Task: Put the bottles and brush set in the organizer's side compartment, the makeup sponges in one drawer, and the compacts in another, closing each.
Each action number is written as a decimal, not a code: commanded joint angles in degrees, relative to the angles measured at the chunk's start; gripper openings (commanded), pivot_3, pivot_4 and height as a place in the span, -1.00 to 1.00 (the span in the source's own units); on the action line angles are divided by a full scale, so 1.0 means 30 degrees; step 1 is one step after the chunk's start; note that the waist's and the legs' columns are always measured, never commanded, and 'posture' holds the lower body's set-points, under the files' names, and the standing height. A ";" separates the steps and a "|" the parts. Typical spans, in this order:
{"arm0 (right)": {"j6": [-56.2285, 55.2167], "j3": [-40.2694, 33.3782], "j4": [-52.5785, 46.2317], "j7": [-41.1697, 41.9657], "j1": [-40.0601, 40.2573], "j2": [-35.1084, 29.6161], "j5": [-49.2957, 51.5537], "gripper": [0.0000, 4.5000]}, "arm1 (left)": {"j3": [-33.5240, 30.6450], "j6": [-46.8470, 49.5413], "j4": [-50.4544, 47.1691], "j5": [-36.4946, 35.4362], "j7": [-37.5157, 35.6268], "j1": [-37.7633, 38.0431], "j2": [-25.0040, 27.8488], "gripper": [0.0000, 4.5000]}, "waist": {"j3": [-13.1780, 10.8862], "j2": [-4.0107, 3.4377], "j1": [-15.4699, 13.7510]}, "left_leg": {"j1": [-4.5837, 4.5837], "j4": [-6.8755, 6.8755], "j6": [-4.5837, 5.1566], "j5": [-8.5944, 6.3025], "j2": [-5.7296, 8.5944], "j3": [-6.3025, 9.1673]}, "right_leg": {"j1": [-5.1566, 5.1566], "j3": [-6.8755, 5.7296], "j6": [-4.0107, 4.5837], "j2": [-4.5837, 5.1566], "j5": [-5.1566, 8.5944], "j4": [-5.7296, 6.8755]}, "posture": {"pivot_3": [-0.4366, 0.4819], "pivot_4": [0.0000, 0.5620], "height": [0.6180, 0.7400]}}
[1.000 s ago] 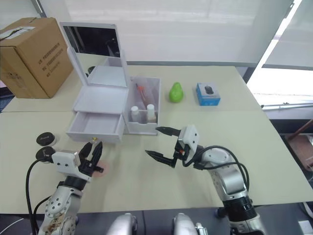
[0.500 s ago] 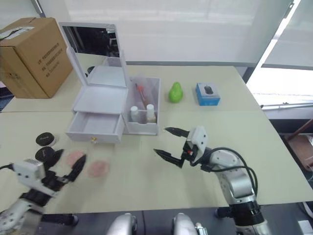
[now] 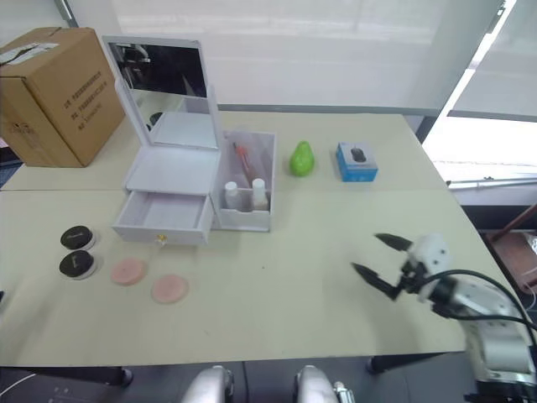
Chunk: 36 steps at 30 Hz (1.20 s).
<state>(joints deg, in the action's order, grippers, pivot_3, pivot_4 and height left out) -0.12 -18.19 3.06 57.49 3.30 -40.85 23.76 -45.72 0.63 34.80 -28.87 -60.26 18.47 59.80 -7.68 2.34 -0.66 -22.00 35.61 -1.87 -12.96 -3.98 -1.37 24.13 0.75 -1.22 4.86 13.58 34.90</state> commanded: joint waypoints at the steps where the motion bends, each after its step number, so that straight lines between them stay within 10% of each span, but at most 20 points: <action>1: -0.1180 -0.0440 0.0349 0.0417 -0.0121 -0.0030 0.0113 1.00 | -0.0425 -0.0794 0.0376 0.0290 -0.0695 -0.0367 0.0527 0.99 | 0.0002 0.0007 0.0055 | 0.0010 -0.0033 -0.0001 -0.0001 0.0000 -0.0011 | 0.0005 -0.0006 -0.0001 0.0008 0.0000 0.0000 | -0.05 -0.47 0.80; 11: -0.0304 0.0975 -0.1278 -0.0056 -0.1001 0.0925 0.0373 1.00 | -0.1128 0.0313 -0.4144 -0.0076 -0.0025 0.1078 -0.1389 0.99 | 0.0015 0.0035 0.0130 | 0.0119 -0.0174 0.0006 0.0005 -0.0002 -0.0124 | -0.0005 -0.0001 -0.0008 0.0050 -0.0006 0.0012 | -0.05 -0.47 0.80; 21: 0.5008 0.4010 -0.6429 -0.1709 -0.3931 0.2879 0.3044 1.00 | -0.0406 0.2517 -1.4798 -0.1466 0.3967 0.3457 -0.8090 0.99 | 0.0038 0.0107 -0.0024 | 0.0098 -0.0139 0.0042 0.0026 -0.0003 -0.0149 | -0.0022 -0.0006 -0.0020 0.0072 -0.0015 0.0032 | -0.05 -0.47 0.80; 27: 0.5624 0.6818 -0.7332 -0.1138 -0.6166 0.3725 0.2621 1.00 | 0.3127 0.2662 -1.8642 -0.0675 0.6354 0.3469 -1.1778 0.99 | 0.0018 0.0083 -0.0012 | 0.0032 -0.0094 0.0152 0.0093 0.0040 -0.0080 | -0.0194 -0.0050 -0.0038 0.0095 -0.0025 0.0015 | -0.05 -0.47 0.76; 32: 0.6127 0.7709 -0.7227 -0.0984 -0.7502 0.4167 0.2639 1.00 | 0.5983 0.2386 -2.0602 0.0642 0.8717 0.3615 -1.4331 0.99 | -0.0097 -0.0114 0.0380 | -0.0081 -0.0047 0.0172 0.0115 0.0538 0.1080 | -0.0805 -0.1061 -0.0154 0.0545 0.0126 -0.0053 | -0.05 -0.47 0.70; 36: 0.6364 0.7753 -0.7156 -0.0914 -0.8241 0.4182 0.2681 1.00 | 0.8328 0.2706 -2.2508 0.2187 1.1434 0.3769 -1.6206 0.99 | -0.0162 -0.0233 0.0097 | -0.0149 0.0177 0.0160 0.0126 0.0629 0.1378 | -0.0652 -0.1085 -0.0224 0.0469 0.0172 0.0024 | -0.05 -0.47 0.70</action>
<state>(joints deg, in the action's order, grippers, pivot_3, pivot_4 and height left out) 18.92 6.09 -17.15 54.56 -20.30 -28.12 31.01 -23.61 8.69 -27.75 -24.71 -30.50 29.98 13.75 -8.16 1.65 -0.37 -22.43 36.13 -1.39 -12.58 -2.05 2.71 22.18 -2.39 -1.83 6.27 14.12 34.94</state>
